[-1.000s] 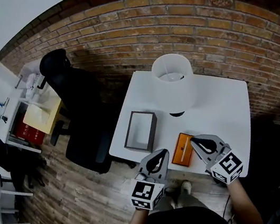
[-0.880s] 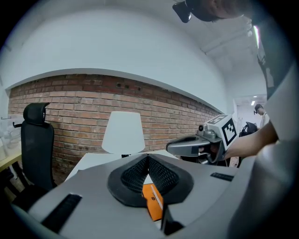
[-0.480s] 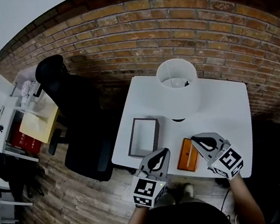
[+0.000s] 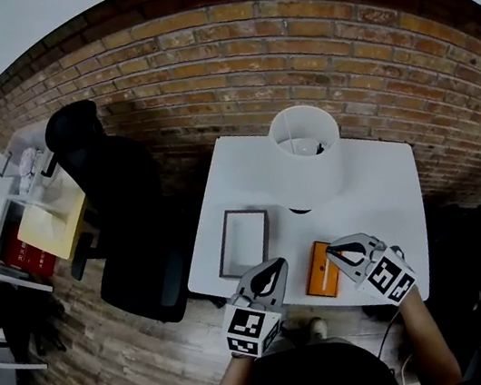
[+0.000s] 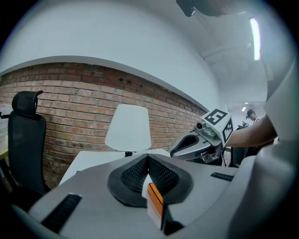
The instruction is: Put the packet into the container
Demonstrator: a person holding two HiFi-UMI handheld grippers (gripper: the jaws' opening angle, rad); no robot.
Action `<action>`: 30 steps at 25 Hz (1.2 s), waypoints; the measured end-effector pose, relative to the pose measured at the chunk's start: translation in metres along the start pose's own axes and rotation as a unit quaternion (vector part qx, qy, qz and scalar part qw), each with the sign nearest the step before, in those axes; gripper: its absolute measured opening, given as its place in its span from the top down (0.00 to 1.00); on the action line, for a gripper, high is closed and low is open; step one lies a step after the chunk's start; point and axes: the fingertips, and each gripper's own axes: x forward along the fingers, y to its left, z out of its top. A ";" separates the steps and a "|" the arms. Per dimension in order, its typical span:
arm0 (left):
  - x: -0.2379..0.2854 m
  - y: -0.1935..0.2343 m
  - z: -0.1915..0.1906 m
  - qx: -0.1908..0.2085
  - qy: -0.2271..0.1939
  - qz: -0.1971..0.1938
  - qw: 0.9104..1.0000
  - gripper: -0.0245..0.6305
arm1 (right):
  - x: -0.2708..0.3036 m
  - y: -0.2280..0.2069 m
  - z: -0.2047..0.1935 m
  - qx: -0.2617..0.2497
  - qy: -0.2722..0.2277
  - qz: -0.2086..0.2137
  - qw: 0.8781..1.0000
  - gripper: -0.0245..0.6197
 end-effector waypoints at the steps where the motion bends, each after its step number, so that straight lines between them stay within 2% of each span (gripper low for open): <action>1: -0.001 0.001 -0.001 -0.003 -0.001 0.000 1.000 0.95 | 0.002 0.001 -0.005 -0.002 0.018 0.007 1.000 0.95; 4: -0.004 0.003 -0.004 -0.009 -0.003 0.000 1.000 0.95 | 0.010 0.007 -0.022 0.007 0.056 0.018 0.998 0.95; 9: -0.009 0.007 -0.008 -0.017 -0.007 0.002 1.000 0.95 | 0.019 0.018 -0.053 0.072 0.091 -0.003 0.993 0.95; 13: -0.006 0.006 -0.010 -0.014 -0.004 -0.005 1.000 0.95 | 0.023 0.021 -0.074 0.112 0.099 -0.031 0.988 0.73; 16: -0.003 0.001 -0.012 -0.012 -0.004 -0.013 1.000 0.95 | 0.023 0.023 -0.085 0.133 0.103 -0.049 0.985 0.62; 18: -0.001 -0.002 -0.013 -0.012 -0.001 -0.017 1.000 0.95 | 0.023 0.022 -0.092 0.156 0.102 -0.061 0.980 0.48; 20: 0.001 -0.004 -0.016 -0.014 0.003 -0.020 1.000 0.95 | 0.025 0.024 -0.100 0.184 0.102 -0.063 0.975 0.35; 22: 0.003 -0.007 -0.016 -0.013 0.005 -0.024 1.000 0.95 | 0.027 0.031 -0.107 0.195 0.106 -0.053 0.974 0.28; 24: 0.005 -0.009 -0.016 -0.014 0.006 -0.028 1.000 0.95 | 0.028 0.038 -0.113 0.188 0.115 -0.038 0.975 0.23; 27: 0.003 -0.008 -0.018 -0.016 0.011 -0.028 0.999 0.95 | 0.028 0.047 -0.120 0.164 0.134 -0.010 0.977 0.07; 30: 0.002 -0.009 -0.018 -0.009 0.013 -0.027 1.000 0.95 | 0.029 0.054 -0.126 0.111 0.168 0.025 0.979 0.06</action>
